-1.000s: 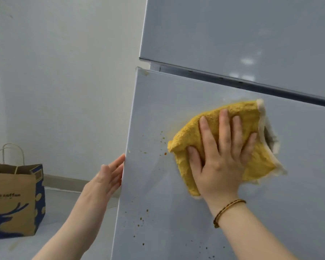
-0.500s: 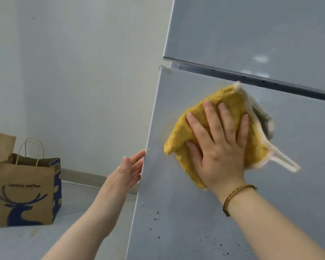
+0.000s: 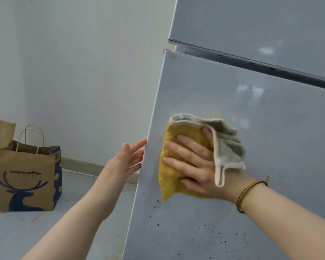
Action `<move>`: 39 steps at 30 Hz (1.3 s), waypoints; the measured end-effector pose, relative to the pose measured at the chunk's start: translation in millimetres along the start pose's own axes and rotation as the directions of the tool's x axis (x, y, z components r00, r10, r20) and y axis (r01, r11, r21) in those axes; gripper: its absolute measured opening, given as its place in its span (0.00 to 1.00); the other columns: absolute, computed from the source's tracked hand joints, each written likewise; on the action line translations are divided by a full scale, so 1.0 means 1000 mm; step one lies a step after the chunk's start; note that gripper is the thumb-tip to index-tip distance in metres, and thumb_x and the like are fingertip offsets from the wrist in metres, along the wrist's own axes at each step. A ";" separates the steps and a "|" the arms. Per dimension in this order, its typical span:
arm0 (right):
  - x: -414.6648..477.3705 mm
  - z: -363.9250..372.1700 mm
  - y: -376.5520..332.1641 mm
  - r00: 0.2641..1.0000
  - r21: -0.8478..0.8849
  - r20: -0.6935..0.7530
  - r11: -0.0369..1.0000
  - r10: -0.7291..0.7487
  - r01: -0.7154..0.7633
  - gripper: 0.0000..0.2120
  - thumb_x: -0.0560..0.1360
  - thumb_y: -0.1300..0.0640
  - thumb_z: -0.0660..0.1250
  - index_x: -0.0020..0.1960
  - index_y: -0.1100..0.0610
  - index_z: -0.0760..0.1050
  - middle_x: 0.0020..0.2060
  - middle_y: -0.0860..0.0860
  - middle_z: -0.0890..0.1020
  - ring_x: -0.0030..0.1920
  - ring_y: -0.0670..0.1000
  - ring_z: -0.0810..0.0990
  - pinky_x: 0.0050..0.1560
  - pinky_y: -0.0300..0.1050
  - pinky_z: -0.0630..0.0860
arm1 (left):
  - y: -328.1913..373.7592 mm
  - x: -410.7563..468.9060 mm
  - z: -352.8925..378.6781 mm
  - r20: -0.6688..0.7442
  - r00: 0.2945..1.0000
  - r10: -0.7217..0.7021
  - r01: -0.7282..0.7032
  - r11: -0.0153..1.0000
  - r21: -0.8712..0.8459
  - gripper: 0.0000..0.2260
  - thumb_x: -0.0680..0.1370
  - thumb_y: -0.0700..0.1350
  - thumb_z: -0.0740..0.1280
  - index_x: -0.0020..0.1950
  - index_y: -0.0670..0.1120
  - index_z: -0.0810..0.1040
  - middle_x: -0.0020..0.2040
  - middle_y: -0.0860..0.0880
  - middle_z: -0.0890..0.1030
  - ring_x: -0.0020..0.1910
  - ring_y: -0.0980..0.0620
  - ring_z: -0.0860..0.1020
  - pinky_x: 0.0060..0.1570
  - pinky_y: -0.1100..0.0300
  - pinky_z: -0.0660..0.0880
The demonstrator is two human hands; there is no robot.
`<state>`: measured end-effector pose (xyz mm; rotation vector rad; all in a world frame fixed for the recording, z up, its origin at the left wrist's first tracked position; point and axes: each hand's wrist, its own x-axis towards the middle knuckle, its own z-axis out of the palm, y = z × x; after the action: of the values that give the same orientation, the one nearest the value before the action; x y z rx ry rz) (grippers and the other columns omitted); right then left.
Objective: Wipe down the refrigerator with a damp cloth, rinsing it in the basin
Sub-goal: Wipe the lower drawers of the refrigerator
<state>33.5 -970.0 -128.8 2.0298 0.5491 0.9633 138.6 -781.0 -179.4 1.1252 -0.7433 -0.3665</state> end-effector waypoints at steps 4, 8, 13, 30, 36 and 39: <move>0.037 -0.007 0.009 0.820 -0.020 -0.247 0.844 0.516 -0.537 0.20 0.79 0.46 0.48 0.66 0.54 0.65 0.66 0.54 0.71 0.67 0.55 0.63 0.71 0.55 0.43 | -0.003 0.002 0.004 -0.031 1.000 -0.002 0.003 1.000 0.020 0.21 0.69 0.64 0.49 0.51 0.60 0.76 0.47 0.63 0.82 0.50 0.65 0.79 0.50 0.67 0.72; 0.055 0.012 -0.032 0.724 0.005 -0.245 0.747 0.645 -0.665 0.22 0.79 0.47 0.46 0.69 0.57 0.59 0.69 0.54 0.64 0.72 0.55 0.54 0.71 0.56 0.41 | -0.002 0.002 0.007 -0.105 0.994 -0.030 0.027 0.999 -0.038 0.20 0.77 0.60 0.46 0.48 0.54 0.77 0.42 0.57 0.84 0.46 0.61 0.80 0.54 0.62 0.70; -0.018 0.037 -0.097 0.959 0.005 0.003 0.959 0.283 -0.283 0.19 0.81 0.51 0.45 0.67 0.56 0.63 0.74 0.53 0.55 0.75 0.52 0.44 0.73 0.56 0.40 | 0.001 0.002 0.007 -0.043 0.999 0.031 -0.030 0.999 0.018 0.21 0.70 0.70 0.53 0.50 0.57 0.74 0.41 0.61 0.83 0.44 0.65 0.80 0.47 0.67 0.73; -0.017 0.063 -0.153 0.876 -0.007 -0.103 0.880 0.471 -0.474 0.18 0.80 0.52 0.46 0.68 0.55 0.61 0.73 0.53 0.57 0.75 0.50 0.48 0.74 0.54 0.41 | -0.015 -0.003 0.013 -0.073 0.993 0.093 -0.085 0.990 0.113 0.15 0.66 0.66 0.56 0.50 0.69 0.72 0.53 0.64 0.78 0.55 0.67 0.75 0.55 0.64 0.68; -0.058 0.093 -0.167 0.985 -0.127 0.172 0.992 0.030 -0.008 0.21 0.82 0.64 0.45 0.73 0.70 0.49 0.72 0.59 0.61 0.73 0.50 0.59 0.74 0.47 0.52 | -0.011 -0.011 0.012 -0.033 0.991 0.126 -0.121 0.984 0.132 0.18 0.63 0.66 0.58 0.52 0.69 0.72 0.60 0.61 0.76 0.59 0.63 0.74 0.62 0.59 0.67; -0.047 0.061 -0.124 0.949 0.032 -0.044 0.949 0.314 -0.312 0.20 0.80 0.53 0.47 0.68 0.60 0.61 0.68 0.52 0.68 0.73 0.51 0.57 0.74 0.53 0.43 | -0.014 -0.014 0.014 -0.032 0.988 0.149 -0.141 0.974 0.177 0.15 0.68 0.59 0.60 0.55 0.70 0.68 0.60 0.65 0.73 0.62 0.66 0.70 0.59 0.70 0.69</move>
<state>47.6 -958.0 -273.3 2.1616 0.2667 1.1996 119.6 -787.5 -193.6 1.2305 -0.8242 -0.1537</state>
